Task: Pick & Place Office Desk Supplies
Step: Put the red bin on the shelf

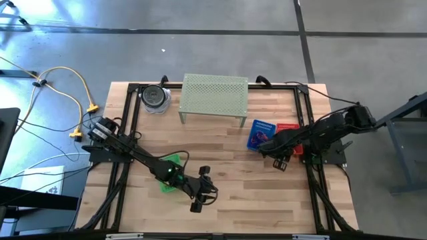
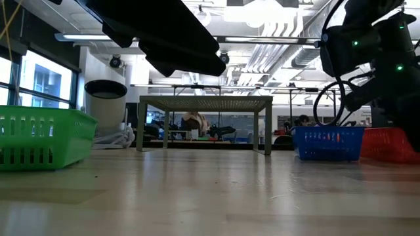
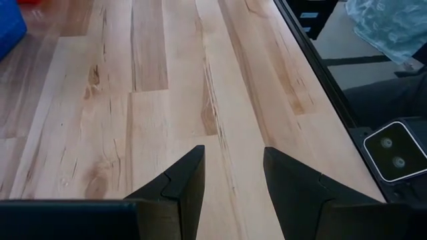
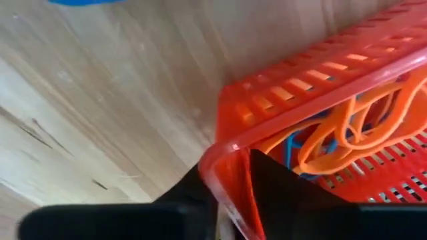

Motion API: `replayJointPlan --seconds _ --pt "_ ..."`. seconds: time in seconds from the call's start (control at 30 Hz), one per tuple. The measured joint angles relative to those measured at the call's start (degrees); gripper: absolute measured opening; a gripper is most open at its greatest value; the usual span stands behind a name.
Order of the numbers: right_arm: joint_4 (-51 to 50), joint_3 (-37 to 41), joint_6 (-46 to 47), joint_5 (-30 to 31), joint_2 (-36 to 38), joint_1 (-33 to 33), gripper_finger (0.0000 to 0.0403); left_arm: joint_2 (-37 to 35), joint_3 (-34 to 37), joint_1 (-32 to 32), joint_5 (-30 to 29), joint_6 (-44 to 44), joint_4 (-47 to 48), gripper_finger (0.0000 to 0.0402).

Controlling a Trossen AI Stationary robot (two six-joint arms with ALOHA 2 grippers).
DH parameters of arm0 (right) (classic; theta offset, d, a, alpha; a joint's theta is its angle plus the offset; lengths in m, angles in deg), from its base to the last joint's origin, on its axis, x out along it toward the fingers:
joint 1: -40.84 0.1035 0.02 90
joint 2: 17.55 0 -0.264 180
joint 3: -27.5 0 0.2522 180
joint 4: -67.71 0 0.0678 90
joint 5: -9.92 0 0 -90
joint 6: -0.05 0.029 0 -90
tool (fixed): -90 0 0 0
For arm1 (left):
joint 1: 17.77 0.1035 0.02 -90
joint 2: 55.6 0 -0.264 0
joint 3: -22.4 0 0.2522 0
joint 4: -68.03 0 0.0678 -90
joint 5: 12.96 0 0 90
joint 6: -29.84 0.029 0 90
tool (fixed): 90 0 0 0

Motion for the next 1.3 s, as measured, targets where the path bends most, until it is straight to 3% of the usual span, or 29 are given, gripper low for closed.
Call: replayJointPlan --seconds 0.2,0.4,0.67,1.1,1.3 --pt "0.31 -0.09 -1.01 0.4 0.02 0.13 0.0009 0.0 0.0 0.0 -0.02 0.0 -0.02 0.0147" --pt "-0.97 -1.28 -1.11 0.09 0.04 2.0 0.0003 -0.01 0.0 0.08 0.83 -2.36 0.0 0.0147" --pt "-11.95 -7.95 2.62 -0.64 0.04 5.52 0.0003 -0.01 -0.02 0.2 1.33 -2.6 0.0 0.0147" --pt "-25.12 -25.94 4.58 3.3 0.04 9.58 0.0003 -4.9 -0.07 -1.7 2.13 -7.37 4.24 0.0147" --pt "-26.88 -34.83 0.1 7.39 0.04 9.65 0.0003 -7.34 -0.05 -3.5 2.16 -9.93 8.23 0.0147"
